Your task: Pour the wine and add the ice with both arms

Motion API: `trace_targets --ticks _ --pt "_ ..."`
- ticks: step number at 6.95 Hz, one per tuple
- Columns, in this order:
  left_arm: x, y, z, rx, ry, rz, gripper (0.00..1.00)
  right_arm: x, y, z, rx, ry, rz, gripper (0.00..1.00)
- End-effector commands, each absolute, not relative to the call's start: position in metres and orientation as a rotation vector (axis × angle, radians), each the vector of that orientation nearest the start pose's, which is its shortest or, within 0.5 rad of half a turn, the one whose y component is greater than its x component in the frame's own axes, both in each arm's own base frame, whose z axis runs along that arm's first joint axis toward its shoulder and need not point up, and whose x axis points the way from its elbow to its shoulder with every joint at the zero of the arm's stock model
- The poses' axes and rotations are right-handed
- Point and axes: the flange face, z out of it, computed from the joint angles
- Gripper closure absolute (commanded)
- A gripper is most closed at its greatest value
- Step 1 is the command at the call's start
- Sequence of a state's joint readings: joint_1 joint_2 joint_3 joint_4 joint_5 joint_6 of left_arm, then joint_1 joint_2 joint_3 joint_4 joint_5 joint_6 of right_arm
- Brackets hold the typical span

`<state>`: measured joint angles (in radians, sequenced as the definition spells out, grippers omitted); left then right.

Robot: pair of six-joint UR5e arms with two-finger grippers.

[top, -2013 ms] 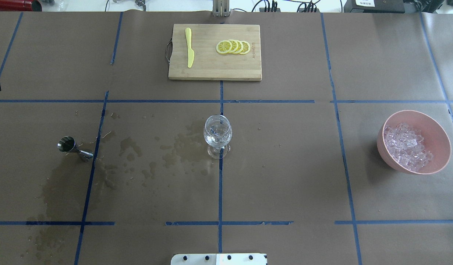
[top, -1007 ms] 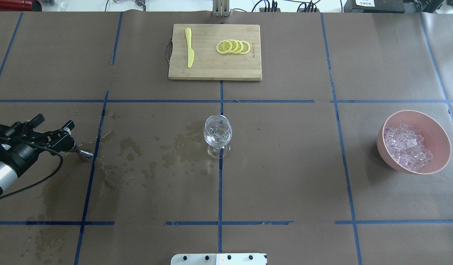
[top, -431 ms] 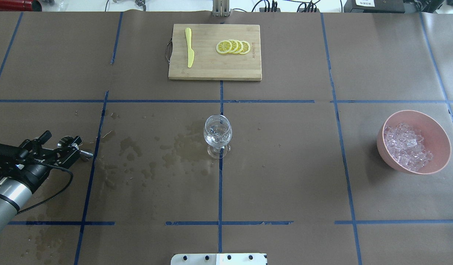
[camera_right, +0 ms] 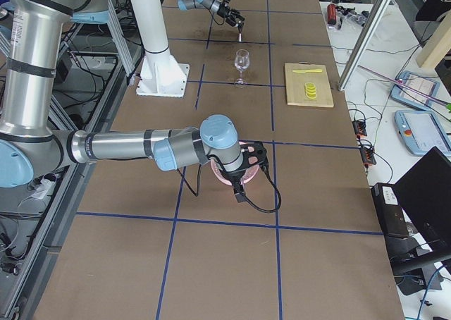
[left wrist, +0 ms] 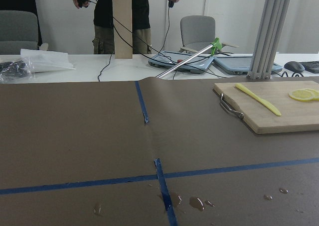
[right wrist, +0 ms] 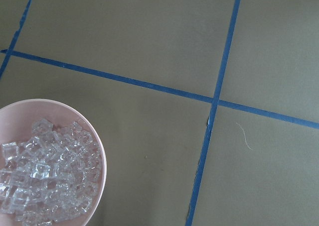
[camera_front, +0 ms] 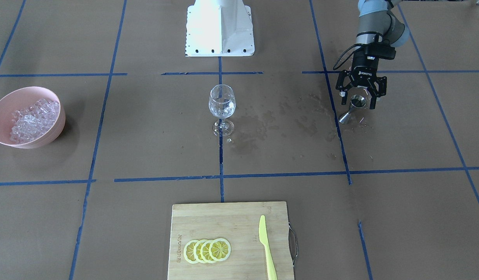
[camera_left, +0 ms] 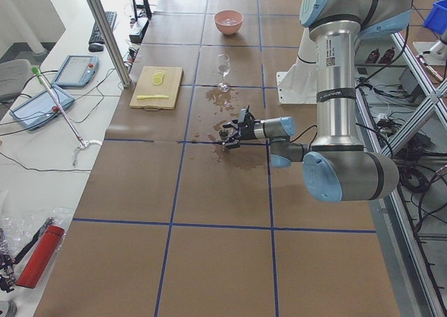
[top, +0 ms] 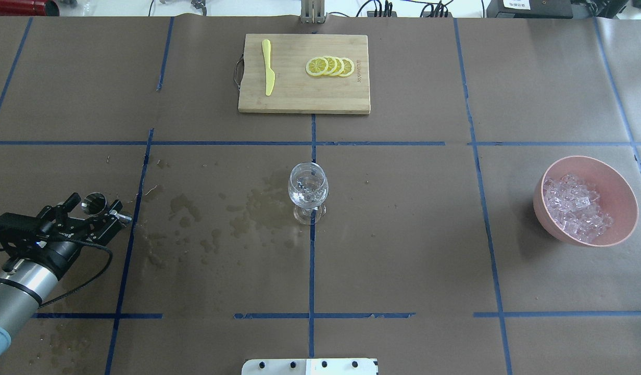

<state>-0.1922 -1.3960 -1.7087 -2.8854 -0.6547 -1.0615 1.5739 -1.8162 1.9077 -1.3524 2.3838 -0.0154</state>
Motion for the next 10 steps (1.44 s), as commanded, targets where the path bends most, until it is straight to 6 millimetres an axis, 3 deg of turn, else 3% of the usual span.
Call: trace_targets --ticks 1,2,3,5,10 --pt "0.375 -0.287 0.529 1.142 0.804 -0.322 0.0 0.062 -0.403 0.574 0.299 -0.805 -0.136 0.0" --pt "0.377 -0.287 0.536 1.141 0.792 -0.314 0.02 0.062 -0.402 0.574 0.298 -0.806 -0.136 0.0" --pt "0.379 -0.284 0.536 1.138 0.796 -0.309 0.12 0.062 -0.402 0.574 0.298 -0.806 -0.136 0.0" --pt "0.385 -0.276 0.536 1.127 0.809 -0.291 0.48 0.062 -0.402 0.574 0.298 -0.806 -0.136 0.0" --pt "0.389 -0.269 0.538 1.12 0.815 -0.274 0.46 0.062 -0.402 0.575 0.296 -0.806 -0.135 0.0"
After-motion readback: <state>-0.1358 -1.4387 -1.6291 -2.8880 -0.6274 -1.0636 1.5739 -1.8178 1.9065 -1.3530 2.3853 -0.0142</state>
